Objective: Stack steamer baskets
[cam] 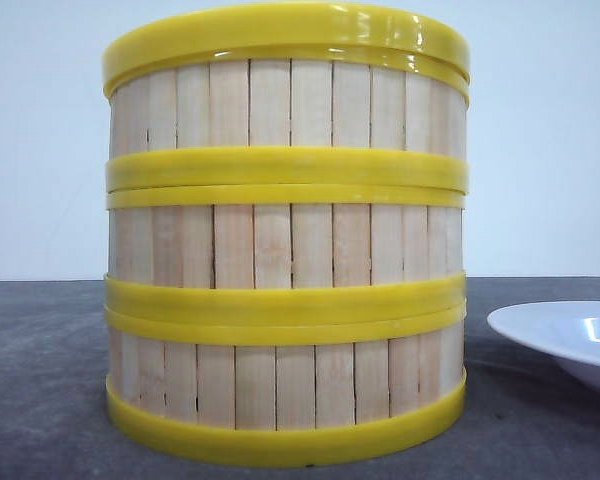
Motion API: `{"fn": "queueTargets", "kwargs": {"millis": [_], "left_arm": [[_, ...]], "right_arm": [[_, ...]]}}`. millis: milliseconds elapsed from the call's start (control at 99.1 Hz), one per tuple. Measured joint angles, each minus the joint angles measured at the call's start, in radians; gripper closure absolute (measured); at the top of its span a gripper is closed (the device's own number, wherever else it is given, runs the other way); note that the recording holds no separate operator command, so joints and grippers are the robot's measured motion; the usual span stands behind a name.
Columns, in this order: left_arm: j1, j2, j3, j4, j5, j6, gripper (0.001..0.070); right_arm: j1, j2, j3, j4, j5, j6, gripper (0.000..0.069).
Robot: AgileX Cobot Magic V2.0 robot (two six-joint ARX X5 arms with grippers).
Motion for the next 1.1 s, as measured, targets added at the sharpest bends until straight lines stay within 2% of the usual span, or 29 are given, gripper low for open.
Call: {"fn": "queueTargets", "kwargs": {"millis": [283, 747, 858, 919, 989, 1040, 1100], "left_arm": [[0.0, 0.0, 0.0, -0.002, 0.0, -0.003, 0.0685], [0.0, 0.0, 0.0, -0.002, 0.0, -0.003, 0.0685], [0.0, 0.0, 0.0, -0.002, 0.0, -0.003, 0.0685], [0.0, 0.0, 0.0, -0.002, 0.0, -0.003, 0.0685], [0.0, 0.0, 0.0, -0.002, 0.0, -0.003, 0.0685], [0.0, 0.0, 0.0, -0.002, 0.0, -0.003, 0.0685], [0.0, 0.0, 0.0, -0.002, 0.0, -0.003, 0.0685]], "right_arm": [[-0.007, -0.077, 0.01, 0.025, 0.025, -0.001, 0.0677], [-0.008, -0.09, 0.01, 0.023, 0.026, 0.0, 0.0677], [-0.069, -0.108, 0.009, -0.024, 0.014, 0.0, 0.0677], [-0.138, -0.133, -0.011, -0.019, -0.04, -0.01, 0.0677], [-0.217, -0.194, -0.074, 0.007, -0.168, -0.015, 0.0677], [-0.264, -0.251, -0.146, 0.06, -0.255, -0.004, 0.0677], [-0.293, -0.326, -0.253, 0.159, -0.295, 0.024, 0.0677]]}}
